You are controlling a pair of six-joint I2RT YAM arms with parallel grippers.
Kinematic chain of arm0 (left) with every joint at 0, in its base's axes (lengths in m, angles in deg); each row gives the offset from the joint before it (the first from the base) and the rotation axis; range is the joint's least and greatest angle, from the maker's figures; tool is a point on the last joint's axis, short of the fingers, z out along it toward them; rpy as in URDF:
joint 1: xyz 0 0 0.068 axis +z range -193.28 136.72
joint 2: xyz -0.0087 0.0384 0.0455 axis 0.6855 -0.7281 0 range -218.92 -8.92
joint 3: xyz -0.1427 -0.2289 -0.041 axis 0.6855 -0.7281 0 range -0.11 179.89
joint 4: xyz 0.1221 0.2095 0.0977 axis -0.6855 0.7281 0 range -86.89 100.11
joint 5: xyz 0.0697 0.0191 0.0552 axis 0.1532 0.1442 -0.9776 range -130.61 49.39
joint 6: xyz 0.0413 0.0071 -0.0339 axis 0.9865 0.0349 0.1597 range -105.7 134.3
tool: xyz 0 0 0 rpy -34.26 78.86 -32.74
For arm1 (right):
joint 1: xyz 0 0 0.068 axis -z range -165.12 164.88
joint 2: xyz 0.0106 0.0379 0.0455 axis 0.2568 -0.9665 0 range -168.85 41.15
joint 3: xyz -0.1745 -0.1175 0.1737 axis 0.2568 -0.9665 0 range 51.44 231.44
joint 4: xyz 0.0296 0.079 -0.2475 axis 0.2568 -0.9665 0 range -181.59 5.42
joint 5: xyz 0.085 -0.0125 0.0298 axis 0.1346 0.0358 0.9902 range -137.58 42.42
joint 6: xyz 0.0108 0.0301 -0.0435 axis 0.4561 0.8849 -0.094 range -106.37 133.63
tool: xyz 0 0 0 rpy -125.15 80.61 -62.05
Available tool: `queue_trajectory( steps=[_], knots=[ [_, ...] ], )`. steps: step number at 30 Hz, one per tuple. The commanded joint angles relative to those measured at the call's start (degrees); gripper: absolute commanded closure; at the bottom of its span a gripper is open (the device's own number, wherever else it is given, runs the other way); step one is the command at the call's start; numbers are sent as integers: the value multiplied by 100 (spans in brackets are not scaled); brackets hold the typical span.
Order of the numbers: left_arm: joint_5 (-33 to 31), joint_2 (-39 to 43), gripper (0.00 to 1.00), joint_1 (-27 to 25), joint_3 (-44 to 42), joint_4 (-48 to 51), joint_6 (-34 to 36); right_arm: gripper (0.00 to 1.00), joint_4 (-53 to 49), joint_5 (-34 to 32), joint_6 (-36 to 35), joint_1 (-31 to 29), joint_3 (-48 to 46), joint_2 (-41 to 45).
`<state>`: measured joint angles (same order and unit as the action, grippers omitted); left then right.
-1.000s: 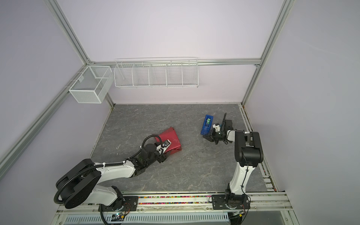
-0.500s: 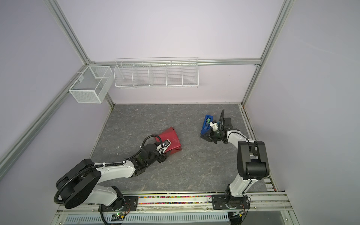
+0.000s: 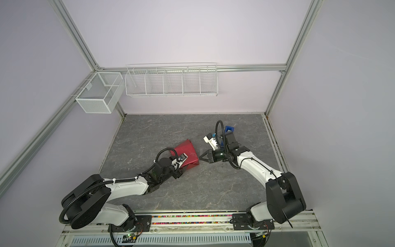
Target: Wrap the gift box in paper
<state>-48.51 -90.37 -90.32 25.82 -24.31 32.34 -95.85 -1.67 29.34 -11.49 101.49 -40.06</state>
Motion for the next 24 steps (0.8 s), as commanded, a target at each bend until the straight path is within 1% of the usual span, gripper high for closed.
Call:
queue_trajectory(
  steps=[1,7,12,14,24],
  knots=[
    [-68,-31,29,-19,-44,-44,-83,93,861,-211,-413,-264,-352,-18],
    [-61,-29,29,-24,-42,-29,-88,93,1298,-118,-397,-558,-158,-733],
    [-74,-13,29,-19,-36,-27,-95,93,1555,9,-402,-730,-8,-1095],
    [-80,-21,29,-19,-34,-27,-99,93,1640,56,-419,-763,201,-1232],
    [-83,-15,29,-23,-27,-9,-113,93,1982,390,-360,-808,331,-1934]
  ],
)
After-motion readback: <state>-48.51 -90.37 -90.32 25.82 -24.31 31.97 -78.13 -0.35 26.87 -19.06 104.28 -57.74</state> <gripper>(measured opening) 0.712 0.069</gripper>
